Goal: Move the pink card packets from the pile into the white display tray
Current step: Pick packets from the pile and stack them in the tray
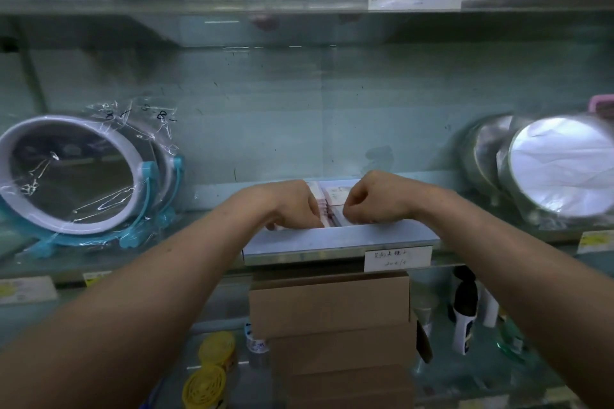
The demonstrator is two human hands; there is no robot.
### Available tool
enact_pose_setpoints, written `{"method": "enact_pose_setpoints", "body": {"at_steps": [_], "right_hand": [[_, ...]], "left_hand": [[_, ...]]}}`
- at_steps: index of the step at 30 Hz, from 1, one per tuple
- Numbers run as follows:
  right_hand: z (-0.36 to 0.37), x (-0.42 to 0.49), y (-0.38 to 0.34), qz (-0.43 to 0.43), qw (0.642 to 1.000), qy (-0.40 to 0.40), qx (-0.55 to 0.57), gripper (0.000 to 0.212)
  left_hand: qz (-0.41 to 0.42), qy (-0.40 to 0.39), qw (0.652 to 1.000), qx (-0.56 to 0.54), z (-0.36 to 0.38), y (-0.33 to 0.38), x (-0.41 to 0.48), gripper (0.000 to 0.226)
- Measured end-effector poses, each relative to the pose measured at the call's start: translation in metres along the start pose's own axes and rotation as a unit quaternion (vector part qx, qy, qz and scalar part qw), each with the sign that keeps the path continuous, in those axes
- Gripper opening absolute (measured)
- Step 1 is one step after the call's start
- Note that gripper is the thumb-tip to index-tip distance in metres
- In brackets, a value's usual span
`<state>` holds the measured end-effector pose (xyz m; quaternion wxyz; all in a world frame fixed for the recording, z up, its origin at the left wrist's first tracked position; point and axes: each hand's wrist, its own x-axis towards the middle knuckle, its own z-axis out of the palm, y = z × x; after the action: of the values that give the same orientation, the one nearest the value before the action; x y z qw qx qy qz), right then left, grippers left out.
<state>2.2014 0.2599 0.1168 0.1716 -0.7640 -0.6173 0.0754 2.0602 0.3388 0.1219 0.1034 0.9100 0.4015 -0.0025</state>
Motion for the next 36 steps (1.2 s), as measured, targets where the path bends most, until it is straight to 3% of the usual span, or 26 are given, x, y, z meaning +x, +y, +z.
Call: {"method": "enact_pose_setpoints", "body": {"at_steps": [9, 13, 21, 26, 31, 36], "right_hand": [[0.008, -0.004, -0.008, 0.023, 0.999, 0.032, 0.002, 0.020], [0.008, -0.010, -0.005, 0.017, 0.995, 0.094, -0.010, 0.023], [-0.008, -0.048, -0.020, -0.028, 0.993, 0.112, -0.039, 0.021], [-0.010, -0.073, -0.020, -0.053, 0.994, 0.090, -0.041, 0.020], [0.002, -0.096, -0.014, -0.080, 0.994, 0.064, -0.033, 0.018], [0.027, -0.120, -0.022, -0.130, 0.991, 0.011, -0.024, 0.015]], "left_hand": [[-0.011, -0.012, 1.000, 0.012, -0.001, -0.001, 0.007, 0.029], [-0.009, 0.067, 0.998, -0.016, -0.001, -0.002, -0.002, 0.032], [-0.018, 0.218, 0.975, -0.039, -0.006, 0.008, -0.042, 0.023], [-0.060, 0.195, 0.978, -0.031, 0.000, 0.022, -0.069, 0.017], [-0.098, 0.170, 0.980, -0.030, 0.018, 0.032, -0.105, 0.058], [-0.149, 0.133, 0.980, -0.005, 0.045, 0.040, -0.148, 0.059]]}}
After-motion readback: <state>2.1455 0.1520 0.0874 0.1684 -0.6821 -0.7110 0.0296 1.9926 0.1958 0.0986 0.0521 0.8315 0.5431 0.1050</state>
